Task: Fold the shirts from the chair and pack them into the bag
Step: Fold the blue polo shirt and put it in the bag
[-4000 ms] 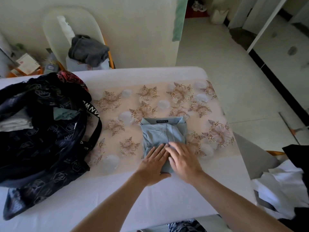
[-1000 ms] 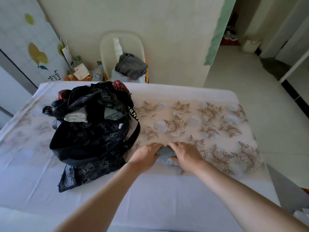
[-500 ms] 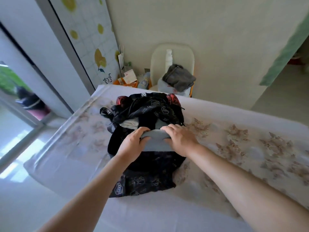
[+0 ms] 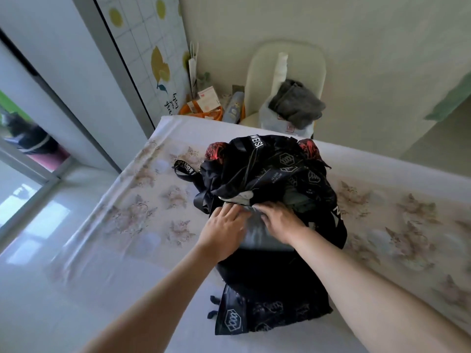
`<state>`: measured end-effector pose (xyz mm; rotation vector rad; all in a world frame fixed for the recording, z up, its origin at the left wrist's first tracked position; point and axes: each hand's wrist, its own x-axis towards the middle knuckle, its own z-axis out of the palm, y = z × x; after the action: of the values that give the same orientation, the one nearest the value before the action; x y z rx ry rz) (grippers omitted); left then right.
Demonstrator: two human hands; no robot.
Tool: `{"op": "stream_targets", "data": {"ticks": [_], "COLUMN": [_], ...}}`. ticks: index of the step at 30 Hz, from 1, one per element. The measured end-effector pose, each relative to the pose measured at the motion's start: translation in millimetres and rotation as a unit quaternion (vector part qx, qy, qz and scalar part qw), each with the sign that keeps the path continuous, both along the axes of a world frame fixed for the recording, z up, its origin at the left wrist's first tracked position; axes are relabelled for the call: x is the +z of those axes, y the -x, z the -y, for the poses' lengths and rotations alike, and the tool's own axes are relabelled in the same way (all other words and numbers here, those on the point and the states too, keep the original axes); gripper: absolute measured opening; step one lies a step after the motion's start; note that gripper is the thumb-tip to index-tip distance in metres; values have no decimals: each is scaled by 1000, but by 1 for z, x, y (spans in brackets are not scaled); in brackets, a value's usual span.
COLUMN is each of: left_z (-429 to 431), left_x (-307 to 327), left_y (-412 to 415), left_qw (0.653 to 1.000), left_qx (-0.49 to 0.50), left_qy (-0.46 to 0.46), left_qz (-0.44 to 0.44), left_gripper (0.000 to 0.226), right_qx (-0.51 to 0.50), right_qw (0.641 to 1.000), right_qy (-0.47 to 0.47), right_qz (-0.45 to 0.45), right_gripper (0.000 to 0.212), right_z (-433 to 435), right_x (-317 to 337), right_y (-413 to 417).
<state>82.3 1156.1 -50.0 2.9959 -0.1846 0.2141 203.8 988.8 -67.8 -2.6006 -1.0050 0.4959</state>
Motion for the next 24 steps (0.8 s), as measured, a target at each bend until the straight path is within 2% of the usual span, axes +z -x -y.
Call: {"op": "stream_targets", "data": {"ticks": [2, 4, 6, 8, 10, 13, 14, 16, 19, 21, 24], "left_z": [2, -1, -9, -15, -15, -11, -11, -14, -17, -16, -13], "left_x": [-5, -11, -19, -24, -25, -23, -21, -19, -18, -21, -22], "left_y": [-8, -16, -20, -22, -21, -19, -17, -12, -1, -4, -19], "left_qw": [997, 988, 983, 984, 988, 999, 1000, 1000, 994, 986, 978], "left_qx": [-23, 1, 34, 46, 34, -4, -16, -9, 27, 27, 15], "left_qy": [-24, -28, -21, -24, -37, -28, -19, 1, -11, -26, 35], "left_qz": [-65, -149, -181, -173, -144, -21, 5, 2, -106, -161, -206], "left_gripper": [57, 67, 72, 72, 65, 48, 44, 43, 61, 67, 64], "right_qx": [-43, -148, -266, -339, -381, -428, -428, -409, -405, -378, -212], "right_qw": [998, 985, 961, 938, 915, 879, 872, 876, 892, 918, 962], "right_qy": [-4, -8, -38, -78, -115, -176, -193, -197, -148, -114, -124], "right_qz": [49, 90, 60, -7, -58, -116, -138, -165, -133, -38, 123], "right_gripper": [37, 40, 52, 59, 55, 39, 35, 32, 35, 34, 34], "right_z": [-1, 0, 4, 7, 6, -3, -7, -15, -21, -20, -16], "right_x": [0, -1, -2, -6, -7, -3, -1, 1, 0, -3, -8], "right_y": [1, 8, 24, 42, 49, 38, 32, 24, 20, 27, 44]}}
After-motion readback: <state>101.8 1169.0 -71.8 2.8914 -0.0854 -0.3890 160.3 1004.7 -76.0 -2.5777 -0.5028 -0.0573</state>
